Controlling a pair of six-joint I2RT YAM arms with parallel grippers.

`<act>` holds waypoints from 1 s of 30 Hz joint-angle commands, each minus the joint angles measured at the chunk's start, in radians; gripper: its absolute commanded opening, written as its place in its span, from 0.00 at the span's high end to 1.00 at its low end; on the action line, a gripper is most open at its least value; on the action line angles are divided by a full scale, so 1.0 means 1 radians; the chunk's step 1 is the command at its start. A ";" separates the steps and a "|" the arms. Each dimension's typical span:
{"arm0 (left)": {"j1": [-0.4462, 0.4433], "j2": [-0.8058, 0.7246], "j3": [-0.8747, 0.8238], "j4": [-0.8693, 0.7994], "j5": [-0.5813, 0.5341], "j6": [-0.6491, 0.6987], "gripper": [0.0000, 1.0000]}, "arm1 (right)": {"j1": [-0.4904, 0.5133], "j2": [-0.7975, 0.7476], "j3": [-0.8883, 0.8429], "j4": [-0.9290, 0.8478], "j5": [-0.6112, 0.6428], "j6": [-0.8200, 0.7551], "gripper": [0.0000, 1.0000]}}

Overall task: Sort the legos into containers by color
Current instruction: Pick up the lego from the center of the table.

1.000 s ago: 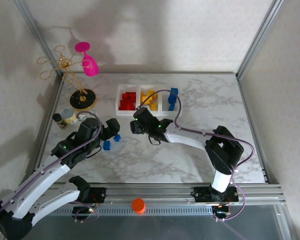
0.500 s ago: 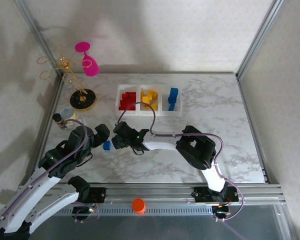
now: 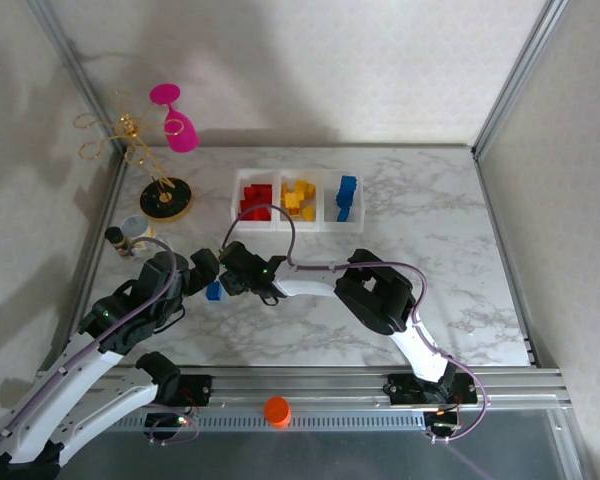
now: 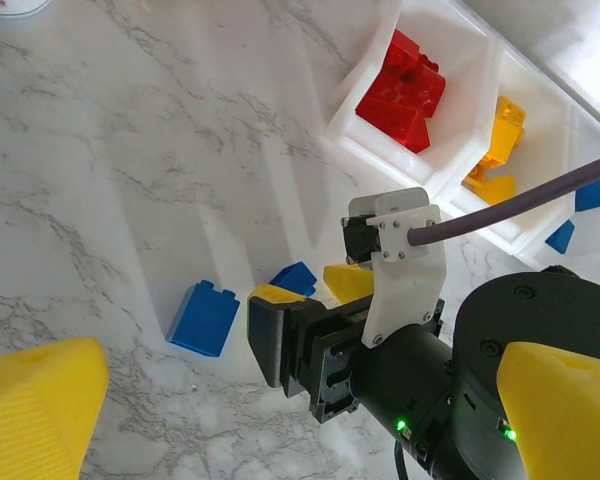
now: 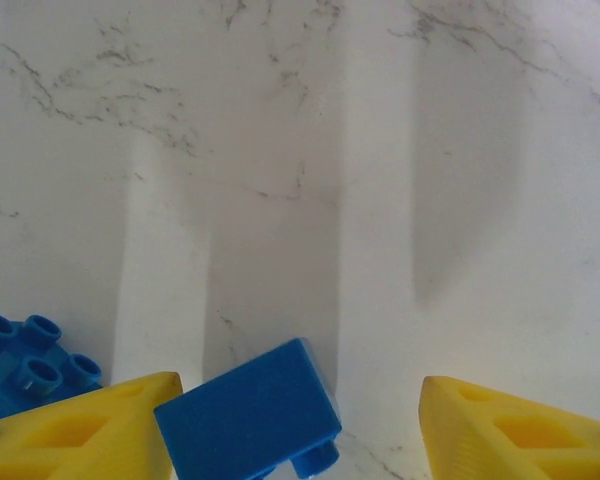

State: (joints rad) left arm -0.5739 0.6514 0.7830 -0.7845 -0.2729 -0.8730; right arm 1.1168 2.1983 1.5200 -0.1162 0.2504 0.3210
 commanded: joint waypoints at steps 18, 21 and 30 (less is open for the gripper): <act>0.009 0.029 0.021 0.028 0.020 0.006 0.00 | -0.034 -0.140 -0.031 -0.019 0.016 -0.003 0.69; 0.009 0.041 0.025 0.060 0.049 0.009 0.00 | -0.063 -0.223 -0.093 -0.024 0.005 0.034 0.69; 0.007 0.140 0.045 0.182 0.150 0.066 0.00 | -0.228 -0.422 -0.247 -0.092 0.123 0.072 0.69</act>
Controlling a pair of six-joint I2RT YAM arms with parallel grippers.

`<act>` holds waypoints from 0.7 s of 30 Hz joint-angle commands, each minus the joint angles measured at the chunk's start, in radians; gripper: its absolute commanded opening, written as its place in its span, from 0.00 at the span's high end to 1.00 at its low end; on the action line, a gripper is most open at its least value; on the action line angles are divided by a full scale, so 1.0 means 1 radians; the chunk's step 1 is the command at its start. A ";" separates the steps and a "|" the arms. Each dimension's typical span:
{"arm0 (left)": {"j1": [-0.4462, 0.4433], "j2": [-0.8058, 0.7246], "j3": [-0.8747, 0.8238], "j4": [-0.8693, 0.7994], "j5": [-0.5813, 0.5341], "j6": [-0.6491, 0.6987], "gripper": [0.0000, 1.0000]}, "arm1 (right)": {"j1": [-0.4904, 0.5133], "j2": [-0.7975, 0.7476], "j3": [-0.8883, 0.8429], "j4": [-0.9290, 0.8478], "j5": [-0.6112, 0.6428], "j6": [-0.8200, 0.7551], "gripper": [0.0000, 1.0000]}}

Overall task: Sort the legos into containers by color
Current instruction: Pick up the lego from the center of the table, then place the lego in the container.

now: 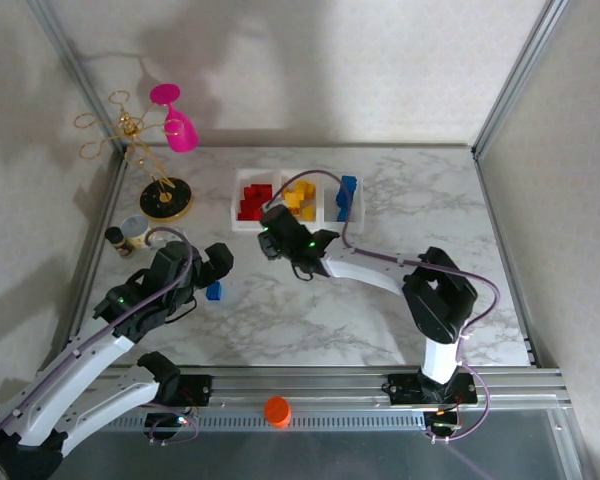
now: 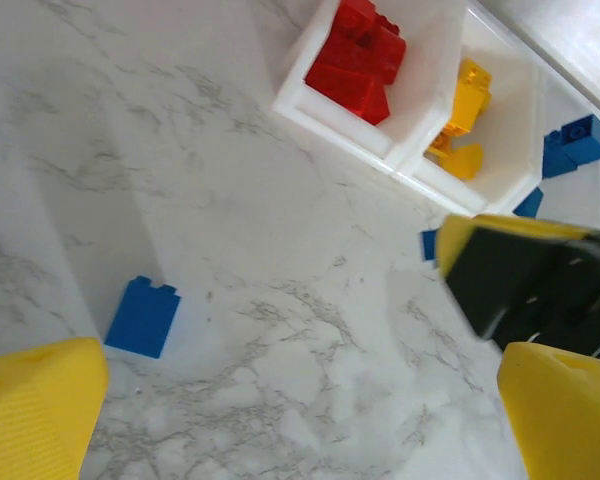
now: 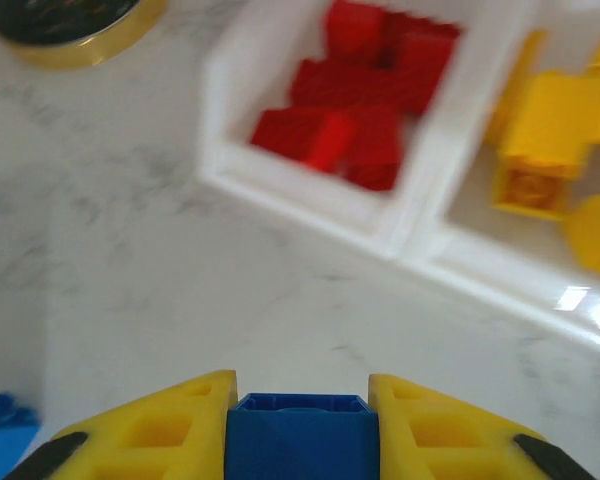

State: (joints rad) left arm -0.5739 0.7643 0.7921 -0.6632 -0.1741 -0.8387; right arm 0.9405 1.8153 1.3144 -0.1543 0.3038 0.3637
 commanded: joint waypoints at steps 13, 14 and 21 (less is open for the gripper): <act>-0.047 0.210 0.034 0.353 0.123 0.024 0.00 | -0.333 0.003 -0.022 -0.042 0.165 0.013 0.69; -0.052 0.231 0.040 0.366 0.124 0.031 0.00 | -0.346 0.026 0.002 -0.049 0.171 0.012 0.69; -0.065 0.350 0.075 0.422 0.120 0.056 0.00 | -0.407 0.140 0.088 -0.023 0.170 0.003 0.69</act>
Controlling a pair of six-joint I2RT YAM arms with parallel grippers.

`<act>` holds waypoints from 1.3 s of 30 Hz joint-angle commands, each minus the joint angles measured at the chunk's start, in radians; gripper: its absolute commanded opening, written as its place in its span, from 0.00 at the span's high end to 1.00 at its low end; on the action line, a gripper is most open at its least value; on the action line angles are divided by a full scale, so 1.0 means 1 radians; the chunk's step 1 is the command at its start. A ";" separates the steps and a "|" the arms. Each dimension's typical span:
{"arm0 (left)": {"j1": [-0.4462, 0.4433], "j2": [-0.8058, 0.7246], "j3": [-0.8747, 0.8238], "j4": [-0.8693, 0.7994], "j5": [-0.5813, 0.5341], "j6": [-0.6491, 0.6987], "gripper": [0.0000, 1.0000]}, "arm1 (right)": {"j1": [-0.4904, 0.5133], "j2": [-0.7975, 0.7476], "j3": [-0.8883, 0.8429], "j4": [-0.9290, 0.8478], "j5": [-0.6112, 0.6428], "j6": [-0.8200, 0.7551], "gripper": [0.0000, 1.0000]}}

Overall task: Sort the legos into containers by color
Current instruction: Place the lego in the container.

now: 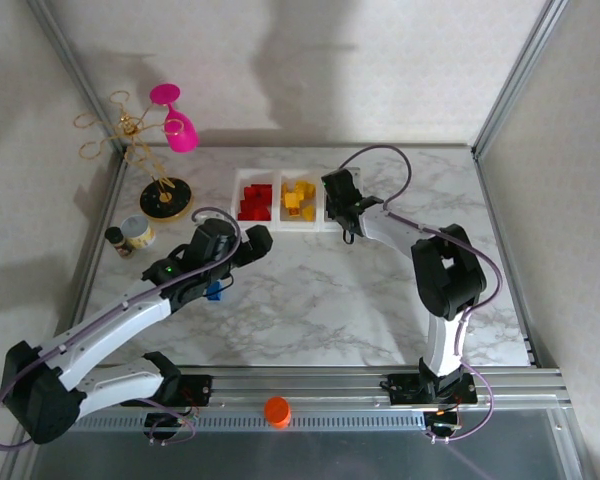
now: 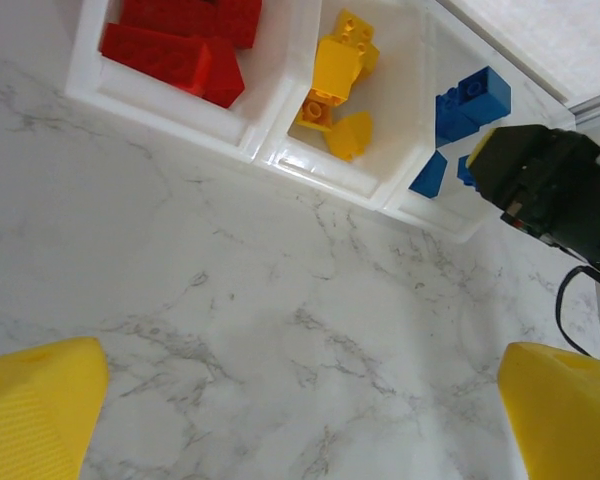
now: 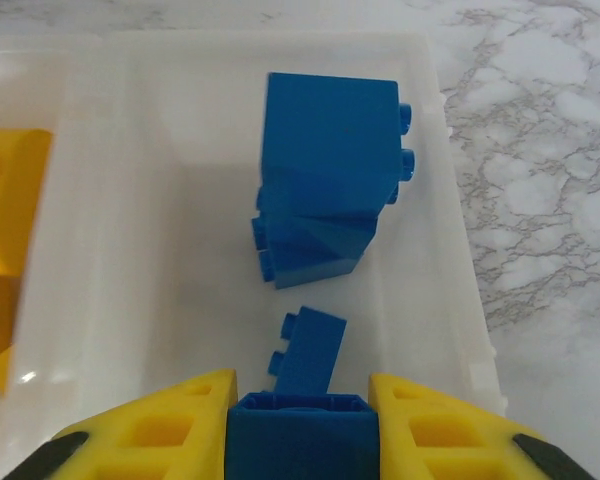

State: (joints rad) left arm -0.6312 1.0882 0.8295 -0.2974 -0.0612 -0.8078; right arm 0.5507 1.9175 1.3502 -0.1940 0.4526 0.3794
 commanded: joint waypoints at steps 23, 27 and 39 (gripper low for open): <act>-0.005 0.068 0.094 -0.013 -0.071 0.060 0.01 | -0.014 -0.002 0.061 0.011 -0.007 -0.011 0.49; -0.002 0.031 0.095 -0.045 -0.097 0.064 0.00 | 0.024 -0.072 0.022 0.006 -0.025 -0.006 0.47; 0.023 -0.173 0.064 -0.252 -0.166 0.033 0.00 | 0.287 -0.209 -0.121 0.041 -0.164 0.041 0.37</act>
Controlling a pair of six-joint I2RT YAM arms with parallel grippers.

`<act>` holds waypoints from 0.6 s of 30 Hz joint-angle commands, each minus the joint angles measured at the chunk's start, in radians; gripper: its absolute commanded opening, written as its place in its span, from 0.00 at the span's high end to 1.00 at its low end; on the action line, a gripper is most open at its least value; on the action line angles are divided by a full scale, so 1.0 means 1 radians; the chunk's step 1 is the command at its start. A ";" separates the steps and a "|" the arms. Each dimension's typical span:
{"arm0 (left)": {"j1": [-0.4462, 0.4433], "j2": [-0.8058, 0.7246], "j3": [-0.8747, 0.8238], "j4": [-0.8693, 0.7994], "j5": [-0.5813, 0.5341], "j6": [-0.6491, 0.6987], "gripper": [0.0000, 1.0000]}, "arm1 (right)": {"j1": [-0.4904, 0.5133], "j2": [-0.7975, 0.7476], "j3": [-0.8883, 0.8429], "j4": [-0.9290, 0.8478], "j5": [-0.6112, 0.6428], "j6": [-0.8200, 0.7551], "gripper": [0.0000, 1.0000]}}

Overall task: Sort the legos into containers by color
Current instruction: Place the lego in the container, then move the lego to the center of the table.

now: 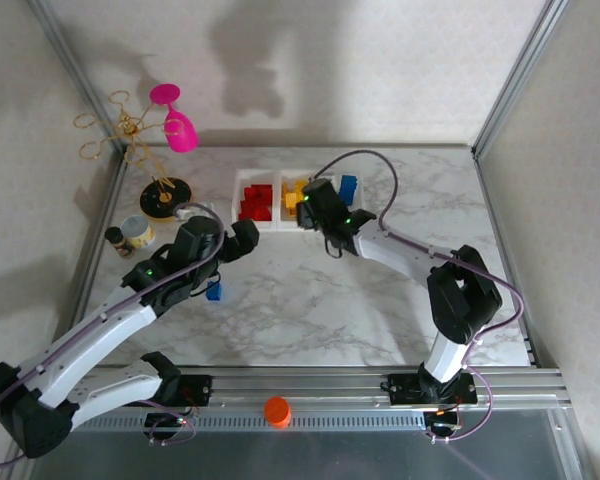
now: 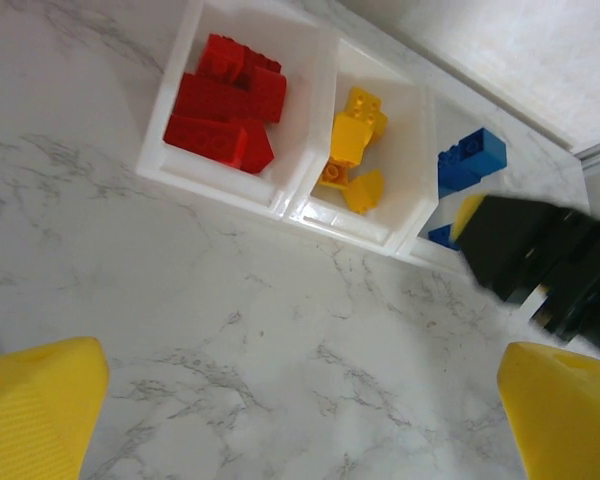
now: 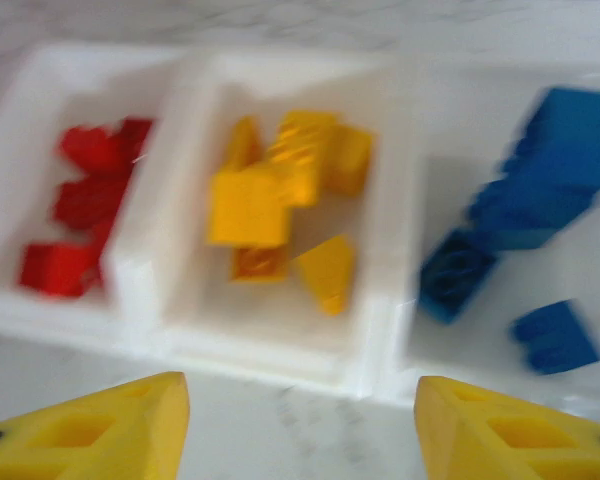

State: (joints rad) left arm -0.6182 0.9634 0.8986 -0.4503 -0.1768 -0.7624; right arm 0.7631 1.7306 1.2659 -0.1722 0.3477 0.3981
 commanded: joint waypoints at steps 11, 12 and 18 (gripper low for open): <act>0.016 -0.242 -0.017 -0.309 -0.111 -0.077 0.00 | 0.337 0.153 0.006 0.129 -0.174 0.178 0.29; 0.015 -0.253 -0.015 -0.322 -0.116 -0.084 0.00 | 0.356 0.187 0.032 0.133 -0.180 0.188 0.28; 0.017 -0.297 -0.010 -0.376 -0.136 -0.108 0.00 | 0.443 0.369 0.214 0.080 -0.121 0.212 0.25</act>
State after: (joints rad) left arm -0.6113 0.6834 0.8883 -0.7582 -0.2729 -0.8452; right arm 1.1790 2.0529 1.3918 -0.0734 0.1959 0.5751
